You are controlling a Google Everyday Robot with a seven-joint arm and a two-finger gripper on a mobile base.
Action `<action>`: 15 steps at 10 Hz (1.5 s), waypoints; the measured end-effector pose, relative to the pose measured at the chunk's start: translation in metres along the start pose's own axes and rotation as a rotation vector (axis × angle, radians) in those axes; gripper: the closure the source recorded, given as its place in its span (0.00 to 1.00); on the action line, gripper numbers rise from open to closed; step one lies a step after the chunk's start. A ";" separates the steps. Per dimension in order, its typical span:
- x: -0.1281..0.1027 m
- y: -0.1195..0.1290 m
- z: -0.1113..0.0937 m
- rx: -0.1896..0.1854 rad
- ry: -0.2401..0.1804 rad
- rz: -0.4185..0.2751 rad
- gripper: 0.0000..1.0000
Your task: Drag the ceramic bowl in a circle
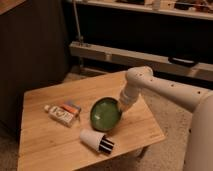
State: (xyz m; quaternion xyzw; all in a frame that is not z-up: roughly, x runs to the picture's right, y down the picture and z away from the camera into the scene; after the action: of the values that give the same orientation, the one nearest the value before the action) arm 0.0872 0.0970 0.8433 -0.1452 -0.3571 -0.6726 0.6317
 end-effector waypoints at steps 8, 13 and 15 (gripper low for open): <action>0.081 0.020 0.003 -0.045 0.009 0.058 0.98; 0.033 0.113 -0.025 -0.114 -0.002 0.204 0.98; -0.001 0.147 -0.036 -0.133 -0.026 0.264 0.98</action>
State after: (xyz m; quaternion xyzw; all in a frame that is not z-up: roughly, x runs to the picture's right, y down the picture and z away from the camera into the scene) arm 0.2365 0.0815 0.8609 -0.2414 -0.2977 -0.6038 0.6990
